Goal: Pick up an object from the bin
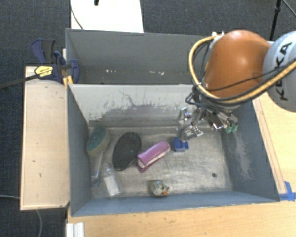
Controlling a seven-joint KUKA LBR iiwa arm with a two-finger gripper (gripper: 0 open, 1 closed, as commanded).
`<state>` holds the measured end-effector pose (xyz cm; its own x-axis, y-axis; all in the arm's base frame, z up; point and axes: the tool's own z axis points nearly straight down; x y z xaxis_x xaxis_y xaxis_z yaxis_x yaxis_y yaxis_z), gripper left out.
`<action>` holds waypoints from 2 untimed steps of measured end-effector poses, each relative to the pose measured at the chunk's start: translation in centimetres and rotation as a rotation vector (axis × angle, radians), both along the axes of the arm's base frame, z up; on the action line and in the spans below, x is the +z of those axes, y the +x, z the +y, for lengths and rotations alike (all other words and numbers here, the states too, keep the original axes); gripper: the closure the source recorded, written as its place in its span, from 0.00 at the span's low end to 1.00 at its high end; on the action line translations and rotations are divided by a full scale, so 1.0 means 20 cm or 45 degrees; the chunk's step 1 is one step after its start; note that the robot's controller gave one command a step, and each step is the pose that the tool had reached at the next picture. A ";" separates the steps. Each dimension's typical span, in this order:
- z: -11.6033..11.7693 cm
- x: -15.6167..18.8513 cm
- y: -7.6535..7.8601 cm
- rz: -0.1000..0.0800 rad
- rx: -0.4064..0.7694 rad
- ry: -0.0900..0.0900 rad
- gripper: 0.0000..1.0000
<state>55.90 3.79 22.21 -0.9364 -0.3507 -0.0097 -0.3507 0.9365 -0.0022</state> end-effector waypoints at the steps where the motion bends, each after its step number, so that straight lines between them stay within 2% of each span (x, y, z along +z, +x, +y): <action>1: 0.00 -0.01 -0.01 0.008 -0.004 0.000 0.00; 2: -0.11 -0.75 0.17 0.004 -0.388 0.004 0.00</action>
Offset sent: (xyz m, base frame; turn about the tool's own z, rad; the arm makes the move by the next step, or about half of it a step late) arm 0.0000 0.0000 0.0000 0.0000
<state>59.21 1.54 7.16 -0.9985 -0.0535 -0.0074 -0.0535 0.9986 0.0011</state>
